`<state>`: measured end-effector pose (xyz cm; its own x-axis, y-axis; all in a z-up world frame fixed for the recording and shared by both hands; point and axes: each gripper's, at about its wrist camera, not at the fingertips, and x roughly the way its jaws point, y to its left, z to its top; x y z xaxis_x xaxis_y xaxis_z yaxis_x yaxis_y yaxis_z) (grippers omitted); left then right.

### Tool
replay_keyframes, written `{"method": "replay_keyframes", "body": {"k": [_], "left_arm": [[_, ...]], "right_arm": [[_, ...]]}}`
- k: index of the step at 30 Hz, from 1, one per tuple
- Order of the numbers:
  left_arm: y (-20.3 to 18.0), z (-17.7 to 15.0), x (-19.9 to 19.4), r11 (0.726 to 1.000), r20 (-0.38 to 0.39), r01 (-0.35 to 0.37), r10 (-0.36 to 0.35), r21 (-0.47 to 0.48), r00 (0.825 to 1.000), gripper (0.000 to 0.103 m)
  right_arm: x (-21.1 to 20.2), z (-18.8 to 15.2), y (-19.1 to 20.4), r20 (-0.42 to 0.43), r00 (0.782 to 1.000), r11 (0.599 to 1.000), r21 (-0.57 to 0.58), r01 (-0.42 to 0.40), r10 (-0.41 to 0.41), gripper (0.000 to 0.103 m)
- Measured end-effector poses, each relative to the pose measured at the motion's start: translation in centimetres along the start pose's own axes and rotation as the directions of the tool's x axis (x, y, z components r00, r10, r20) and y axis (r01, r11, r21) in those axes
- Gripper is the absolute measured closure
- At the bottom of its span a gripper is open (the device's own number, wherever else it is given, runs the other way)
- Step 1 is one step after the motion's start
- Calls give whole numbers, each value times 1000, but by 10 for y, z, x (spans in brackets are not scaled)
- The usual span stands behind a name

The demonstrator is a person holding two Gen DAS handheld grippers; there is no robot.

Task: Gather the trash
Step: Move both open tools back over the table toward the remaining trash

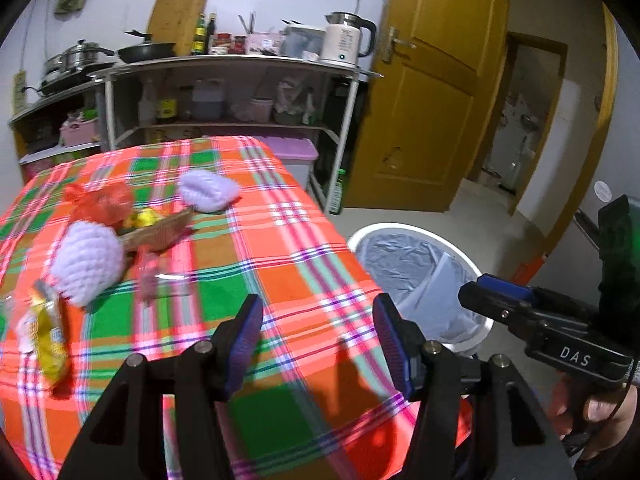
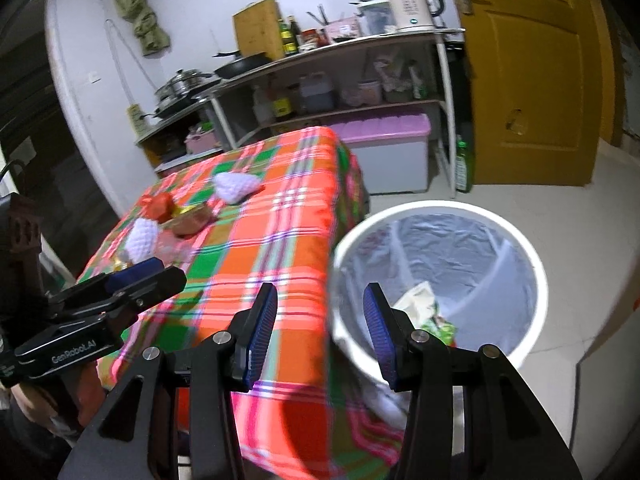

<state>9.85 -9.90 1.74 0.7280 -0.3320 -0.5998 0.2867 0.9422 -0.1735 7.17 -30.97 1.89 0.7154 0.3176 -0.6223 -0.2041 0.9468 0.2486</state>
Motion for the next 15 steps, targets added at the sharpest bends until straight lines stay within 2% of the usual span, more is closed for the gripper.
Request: {"method": "replay_keyframes", "body": {"k": [15], "left_arm": [[66, -22, -40, 982, 35, -145, 150, -124, 988, 44]], "right_arm": [[21, -6, 61, -55, 993, 989, -96, -110, 105, 57]]}}
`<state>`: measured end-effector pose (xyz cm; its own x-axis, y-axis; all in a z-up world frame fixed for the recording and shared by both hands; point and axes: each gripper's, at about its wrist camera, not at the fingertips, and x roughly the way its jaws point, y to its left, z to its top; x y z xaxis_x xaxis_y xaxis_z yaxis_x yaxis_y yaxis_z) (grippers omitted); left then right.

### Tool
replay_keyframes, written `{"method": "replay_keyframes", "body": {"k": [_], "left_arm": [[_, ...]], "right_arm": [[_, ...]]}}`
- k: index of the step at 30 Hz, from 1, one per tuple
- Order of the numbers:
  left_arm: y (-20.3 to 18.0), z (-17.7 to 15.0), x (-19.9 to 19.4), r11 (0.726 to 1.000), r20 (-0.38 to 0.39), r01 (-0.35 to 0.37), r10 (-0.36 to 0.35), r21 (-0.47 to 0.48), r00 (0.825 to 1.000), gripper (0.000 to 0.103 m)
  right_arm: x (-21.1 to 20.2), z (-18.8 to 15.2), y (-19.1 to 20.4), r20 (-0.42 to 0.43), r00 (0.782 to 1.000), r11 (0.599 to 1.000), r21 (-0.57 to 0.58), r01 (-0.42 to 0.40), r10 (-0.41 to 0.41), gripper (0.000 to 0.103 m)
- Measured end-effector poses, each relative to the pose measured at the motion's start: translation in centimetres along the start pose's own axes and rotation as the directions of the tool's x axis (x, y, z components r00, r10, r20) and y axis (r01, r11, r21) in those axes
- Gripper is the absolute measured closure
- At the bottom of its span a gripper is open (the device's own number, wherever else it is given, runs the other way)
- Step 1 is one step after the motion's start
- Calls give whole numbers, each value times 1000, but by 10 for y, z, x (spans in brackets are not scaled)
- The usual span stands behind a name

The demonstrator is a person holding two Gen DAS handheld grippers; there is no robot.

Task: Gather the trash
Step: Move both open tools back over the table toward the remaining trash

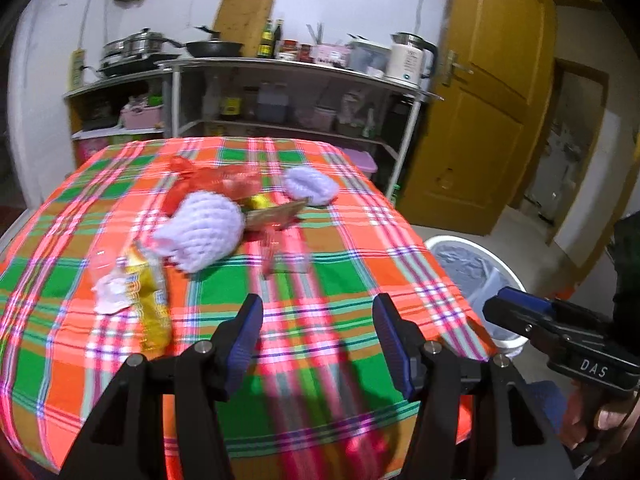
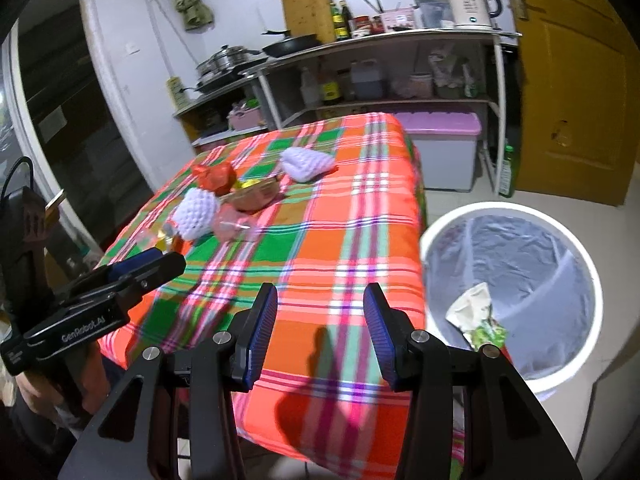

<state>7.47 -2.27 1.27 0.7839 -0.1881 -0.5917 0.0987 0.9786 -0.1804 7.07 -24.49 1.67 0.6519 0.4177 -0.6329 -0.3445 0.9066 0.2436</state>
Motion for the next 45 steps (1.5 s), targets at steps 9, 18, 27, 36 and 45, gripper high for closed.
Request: {"method": "replay_keyframes", "body": {"k": [9, 18, 27, 36, 45], "left_arm": [[47, -4, -8, 992, 13, -98, 99, -82, 995, 44], [81, -8, -1, 978, -12, -148, 147, -146, 989, 44], [93, -9, 17, 972, -61, -166, 158, -164, 986, 44], [99, -10, 28, 973, -89, -162, 150, -161, 985, 54], [101, -10, 34, 975, -95, -157, 143, -156, 985, 58]], "right_arm": [[22, 9, 27, -26, 999, 998, -56, -43, 41, 57], [48, 20, 54, -52, 996, 986, -145, -80, 73, 57], [84, 35, 73, -89, 991, 963, -245, -115, 96, 51], [132, 51, 86, -142, 987, 921, -370, -120, 71, 50], [164, 61, 95, -199, 978, 866, -477, -150, 59, 50]]}}
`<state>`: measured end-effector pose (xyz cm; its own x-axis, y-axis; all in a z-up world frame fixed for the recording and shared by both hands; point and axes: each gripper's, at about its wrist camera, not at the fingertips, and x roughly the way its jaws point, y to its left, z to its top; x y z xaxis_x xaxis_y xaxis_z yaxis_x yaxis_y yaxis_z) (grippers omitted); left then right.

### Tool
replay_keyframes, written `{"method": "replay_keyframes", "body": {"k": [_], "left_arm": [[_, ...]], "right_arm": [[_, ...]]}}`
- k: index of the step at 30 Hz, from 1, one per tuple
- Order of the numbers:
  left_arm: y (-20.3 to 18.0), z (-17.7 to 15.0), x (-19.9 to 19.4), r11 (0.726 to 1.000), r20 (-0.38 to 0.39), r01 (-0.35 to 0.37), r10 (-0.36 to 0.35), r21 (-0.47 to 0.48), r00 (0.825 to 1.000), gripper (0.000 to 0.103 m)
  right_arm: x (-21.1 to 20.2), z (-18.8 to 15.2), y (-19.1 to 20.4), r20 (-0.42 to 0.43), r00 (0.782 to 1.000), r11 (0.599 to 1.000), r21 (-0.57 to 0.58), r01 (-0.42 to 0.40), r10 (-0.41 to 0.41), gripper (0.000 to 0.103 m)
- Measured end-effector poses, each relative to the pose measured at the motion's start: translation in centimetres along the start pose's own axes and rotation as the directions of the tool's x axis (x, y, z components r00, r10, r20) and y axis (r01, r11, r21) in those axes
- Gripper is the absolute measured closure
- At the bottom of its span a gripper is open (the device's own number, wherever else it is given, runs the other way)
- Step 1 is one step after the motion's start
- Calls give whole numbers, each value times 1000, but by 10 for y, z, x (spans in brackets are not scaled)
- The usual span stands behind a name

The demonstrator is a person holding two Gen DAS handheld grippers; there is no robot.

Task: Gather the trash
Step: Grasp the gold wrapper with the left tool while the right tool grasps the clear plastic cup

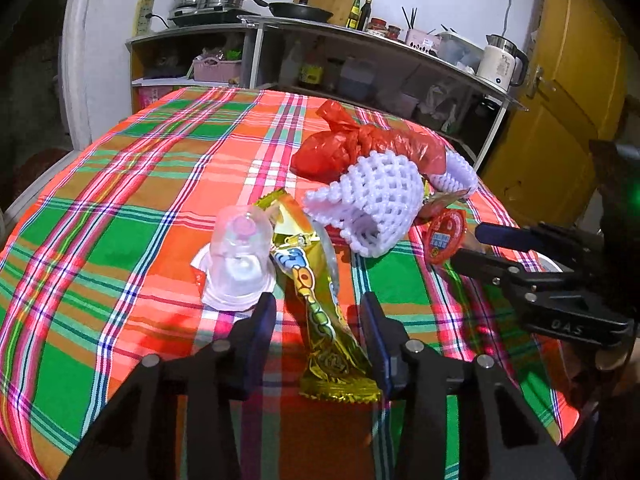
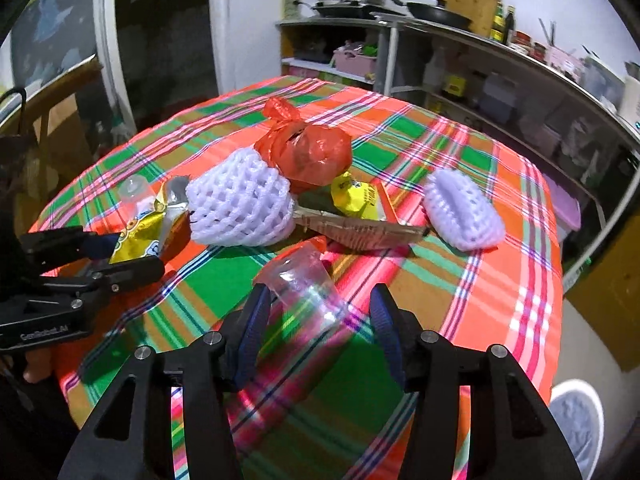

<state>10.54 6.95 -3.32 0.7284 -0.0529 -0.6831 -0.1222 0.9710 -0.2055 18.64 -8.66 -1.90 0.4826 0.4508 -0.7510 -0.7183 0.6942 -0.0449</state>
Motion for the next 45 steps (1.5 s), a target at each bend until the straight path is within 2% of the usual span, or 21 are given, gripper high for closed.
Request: {"method": "replay_keyframes", "body": {"k": [3, 6, 8, 9, 10, 13, 19, 33, 45], "left_arm": [[0, -1, 0, 1000, 1, -1, 1, 2, 1000, 59], [-1, -1, 0, 1000, 1, -1, 1, 4, 1000, 62], [-2, -1, -1, 1000, 0, 2, -2, 9, 1000, 66], [-3, -2, -1, 1000, -2, 4, -4, 11, 1000, 68], [-4, -2, -1, 1000, -3, 6, -6, 14, 1000, 70], [-6, -3, -2, 1000, -5, 10, -10, 21, 1000, 77], [-10, -7, -9, 999, 0, 15, -15, 32, 1000, 80], [-21, -10, -38, 999, 53, 7, -10, 49, 999, 81], [-63, -8, -55, 990, 75, 67, -77, 123, 994, 81]], "right_arm": [[6, 1, 1, -14, 1000, 1000, -20, -12, 12, 50], [11, 1, -1, -26, 998, 999, 18, -48, 49, 50], [9, 0, -3, -17, 997, 996, 59, -72, 73, 58], [8, 0, -3, -14, 997, 995, 69, -78, 79, 70], [7, 0, -3, -12, 997, 994, 78, -76, 77, 73], [3, -3, -1, -7, 998, 994, 95, -58, 59, 73], [-17, -15, 1, 31, 998, 987, 153, -54, 50, 74], [-62, -47, 0, 85, 996, 967, 252, -41, 20, 73], [-108, -73, -13, 146, 989, 946, 325, -11, -39, 73]]}}
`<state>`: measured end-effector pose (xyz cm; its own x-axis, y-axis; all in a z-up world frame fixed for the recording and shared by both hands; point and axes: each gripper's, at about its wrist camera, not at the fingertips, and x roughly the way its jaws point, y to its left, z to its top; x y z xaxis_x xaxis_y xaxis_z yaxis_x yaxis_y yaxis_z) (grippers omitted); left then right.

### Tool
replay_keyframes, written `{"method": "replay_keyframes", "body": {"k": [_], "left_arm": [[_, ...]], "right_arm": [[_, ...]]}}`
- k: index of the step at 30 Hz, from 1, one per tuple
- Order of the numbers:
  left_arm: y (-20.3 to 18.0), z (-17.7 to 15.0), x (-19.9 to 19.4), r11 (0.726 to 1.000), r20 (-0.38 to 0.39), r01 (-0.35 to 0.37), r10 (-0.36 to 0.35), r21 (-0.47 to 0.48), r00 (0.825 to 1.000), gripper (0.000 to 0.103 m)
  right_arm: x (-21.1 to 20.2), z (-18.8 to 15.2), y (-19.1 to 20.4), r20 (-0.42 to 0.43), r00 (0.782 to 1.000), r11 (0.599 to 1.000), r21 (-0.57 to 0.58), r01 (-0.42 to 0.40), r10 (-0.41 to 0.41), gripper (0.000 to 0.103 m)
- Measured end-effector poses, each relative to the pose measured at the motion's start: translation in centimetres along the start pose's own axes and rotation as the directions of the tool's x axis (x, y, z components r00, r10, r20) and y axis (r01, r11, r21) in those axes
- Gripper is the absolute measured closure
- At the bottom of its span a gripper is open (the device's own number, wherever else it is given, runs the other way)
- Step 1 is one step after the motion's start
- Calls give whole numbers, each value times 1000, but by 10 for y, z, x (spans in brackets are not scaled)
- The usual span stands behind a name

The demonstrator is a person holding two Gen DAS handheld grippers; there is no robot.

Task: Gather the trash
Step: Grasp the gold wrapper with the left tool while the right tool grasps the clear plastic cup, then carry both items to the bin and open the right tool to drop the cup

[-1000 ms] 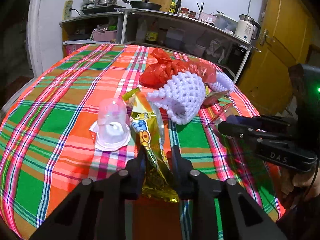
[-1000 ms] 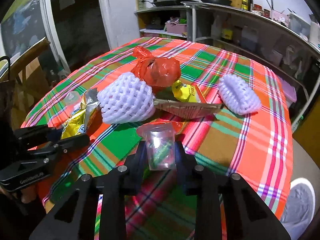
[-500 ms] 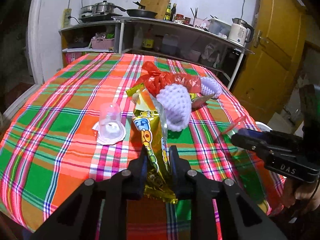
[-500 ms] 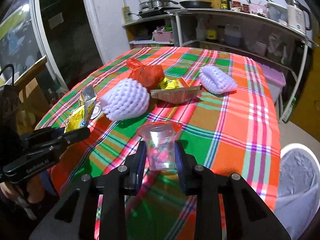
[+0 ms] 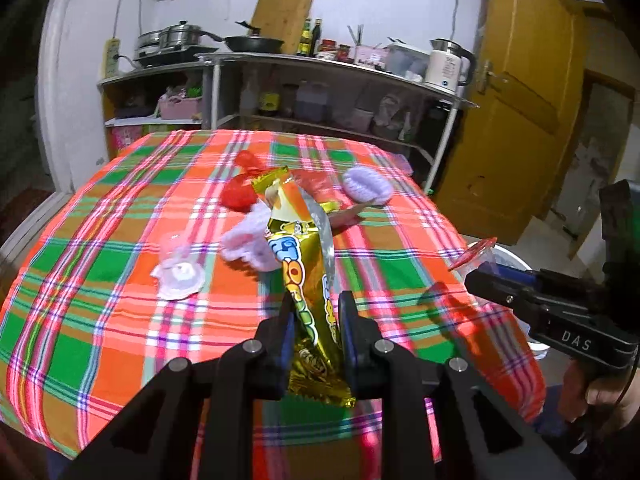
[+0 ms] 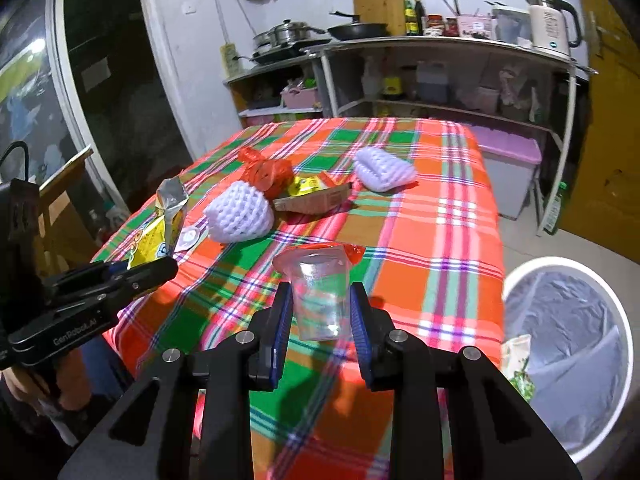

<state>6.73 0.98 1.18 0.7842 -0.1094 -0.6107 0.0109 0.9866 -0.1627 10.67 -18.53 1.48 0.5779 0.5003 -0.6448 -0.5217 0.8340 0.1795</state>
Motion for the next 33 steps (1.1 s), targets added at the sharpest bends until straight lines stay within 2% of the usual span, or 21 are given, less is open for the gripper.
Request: {"method": "replay_keyframes", "body": {"k": [13, 33], "left_arm": [[-68, 9, 12, 988, -18, 106, -105, 110, 994, 81], [-159, 15, 49, 939, -91, 254, -239, 231, 967, 81]], "right_arm": [[-52, -20, -45, 57, 993, 991, 101, 92, -98, 73], [-95, -52, -128, 55, 968, 940, 258, 224, -246, 73]]}}
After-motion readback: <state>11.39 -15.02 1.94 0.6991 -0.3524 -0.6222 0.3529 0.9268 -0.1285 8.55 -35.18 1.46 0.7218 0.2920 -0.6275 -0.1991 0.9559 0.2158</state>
